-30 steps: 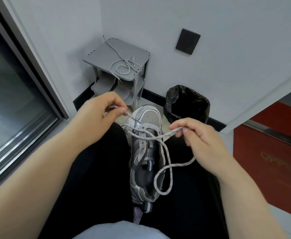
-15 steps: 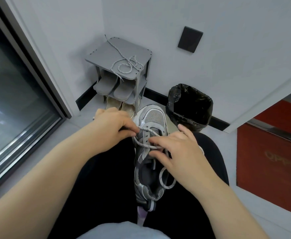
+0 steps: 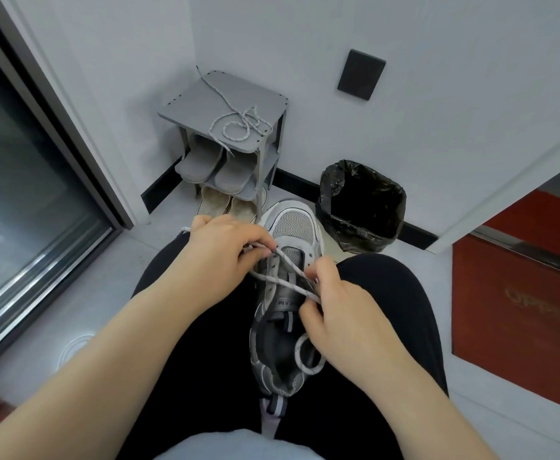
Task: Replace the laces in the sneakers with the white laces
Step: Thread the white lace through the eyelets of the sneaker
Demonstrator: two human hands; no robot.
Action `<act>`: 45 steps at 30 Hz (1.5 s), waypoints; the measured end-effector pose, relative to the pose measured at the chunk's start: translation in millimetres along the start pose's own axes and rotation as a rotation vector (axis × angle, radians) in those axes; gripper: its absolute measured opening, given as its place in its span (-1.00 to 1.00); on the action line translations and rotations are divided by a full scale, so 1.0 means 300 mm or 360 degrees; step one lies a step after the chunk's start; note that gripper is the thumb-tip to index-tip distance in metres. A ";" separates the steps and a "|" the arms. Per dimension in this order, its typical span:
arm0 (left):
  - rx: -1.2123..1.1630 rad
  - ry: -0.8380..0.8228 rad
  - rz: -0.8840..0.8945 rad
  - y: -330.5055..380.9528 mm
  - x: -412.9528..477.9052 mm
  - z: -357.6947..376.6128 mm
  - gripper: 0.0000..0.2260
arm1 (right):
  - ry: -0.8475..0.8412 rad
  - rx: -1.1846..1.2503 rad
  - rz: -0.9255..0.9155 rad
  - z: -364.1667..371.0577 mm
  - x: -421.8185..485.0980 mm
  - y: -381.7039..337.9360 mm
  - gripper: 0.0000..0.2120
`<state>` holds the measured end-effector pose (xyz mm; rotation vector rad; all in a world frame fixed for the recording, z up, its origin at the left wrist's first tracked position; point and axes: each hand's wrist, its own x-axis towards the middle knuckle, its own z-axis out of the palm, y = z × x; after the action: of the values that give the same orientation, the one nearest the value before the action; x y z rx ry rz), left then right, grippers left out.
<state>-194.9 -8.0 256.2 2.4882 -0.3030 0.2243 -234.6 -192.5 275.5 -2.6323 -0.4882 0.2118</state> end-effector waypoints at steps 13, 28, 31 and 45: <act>-0.0511 -0.0039 -0.0076 0.029 -0.043 -0.025 -0.96 | -0.0081 -0.0046 -0.0122 -0.014 -0.062 -0.012 -0.83; -0.0386 0.0010 -0.0058 0.011 -0.046 -0.011 -0.91 | 0.0011 0.0141 -0.0253 -0.070 -0.021 0.011 -0.73; -0.0357 0.0019 -0.0014 0.016 -0.044 -0.004 -0.93 | 0.0134 -0.0051 -0.0346 -0.029 -0.004 -0.023 -0.71; -0.0224 0.0038 -0.0014 0.040 -0.046 0.009 -0.97 | 0.0101 -0.0149 -0.0102 -0.058 -0.001 0.014 -0.76</act>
<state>-211.0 -16.9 257.5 2.3459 -0.2882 0.2210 -229.6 -203.1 288.9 -2.6999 -0.5725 0.0864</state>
